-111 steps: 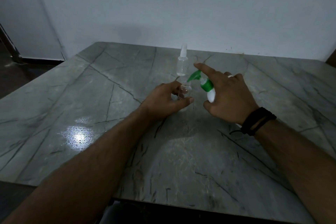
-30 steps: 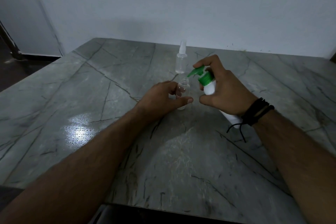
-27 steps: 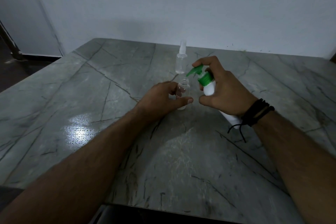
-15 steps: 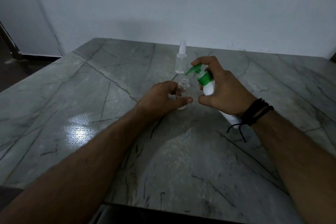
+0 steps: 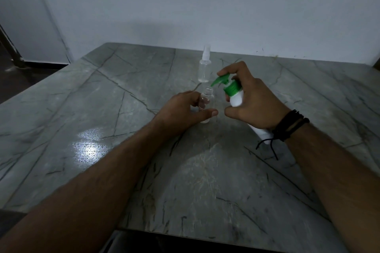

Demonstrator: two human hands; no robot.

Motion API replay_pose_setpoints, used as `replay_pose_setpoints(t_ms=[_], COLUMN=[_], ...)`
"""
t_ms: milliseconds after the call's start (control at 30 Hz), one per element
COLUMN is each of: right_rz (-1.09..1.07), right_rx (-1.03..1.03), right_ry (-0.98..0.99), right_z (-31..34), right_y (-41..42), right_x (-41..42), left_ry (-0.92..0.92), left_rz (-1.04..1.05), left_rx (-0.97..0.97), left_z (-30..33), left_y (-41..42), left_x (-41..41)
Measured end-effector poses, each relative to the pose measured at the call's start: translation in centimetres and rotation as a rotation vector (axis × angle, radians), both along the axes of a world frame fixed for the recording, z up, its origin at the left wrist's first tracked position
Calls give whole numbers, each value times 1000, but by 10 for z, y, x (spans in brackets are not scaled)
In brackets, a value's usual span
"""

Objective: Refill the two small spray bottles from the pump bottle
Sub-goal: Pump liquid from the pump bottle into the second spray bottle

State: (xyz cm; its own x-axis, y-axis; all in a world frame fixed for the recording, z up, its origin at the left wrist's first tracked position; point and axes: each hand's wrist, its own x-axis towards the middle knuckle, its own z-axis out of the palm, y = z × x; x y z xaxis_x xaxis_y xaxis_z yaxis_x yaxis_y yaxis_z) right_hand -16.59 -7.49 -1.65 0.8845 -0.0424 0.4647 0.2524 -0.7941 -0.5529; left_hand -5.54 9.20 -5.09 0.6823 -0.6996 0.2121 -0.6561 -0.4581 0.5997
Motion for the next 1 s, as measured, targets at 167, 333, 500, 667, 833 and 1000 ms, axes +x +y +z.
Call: replay_pose_setpoints(t_ms=[167,333,500,667,833,1000], right_rz=[1,4,2,2,-2,0], right_rx=[-15,4,-10,-15,-10,-8], right_ry=[-14,-9,1,-4,-11,-14], right_z=[0,1,0,0,0,0], right_y=[1,1,2,2,1,1], right_x=[-1,-2,-2,-1,-2,-2], left_ry=[7,-4,-3,-5,-18,-7], left_rz=[2,11,15,18,8,5], left_rx=[-15,-7,-16,-6,-12,-11], left_z=[1,0,1,0,-2,-1], left_y=[1,1,1,0,1,1], left_x=[-1,-2,-2,-1,1,1])
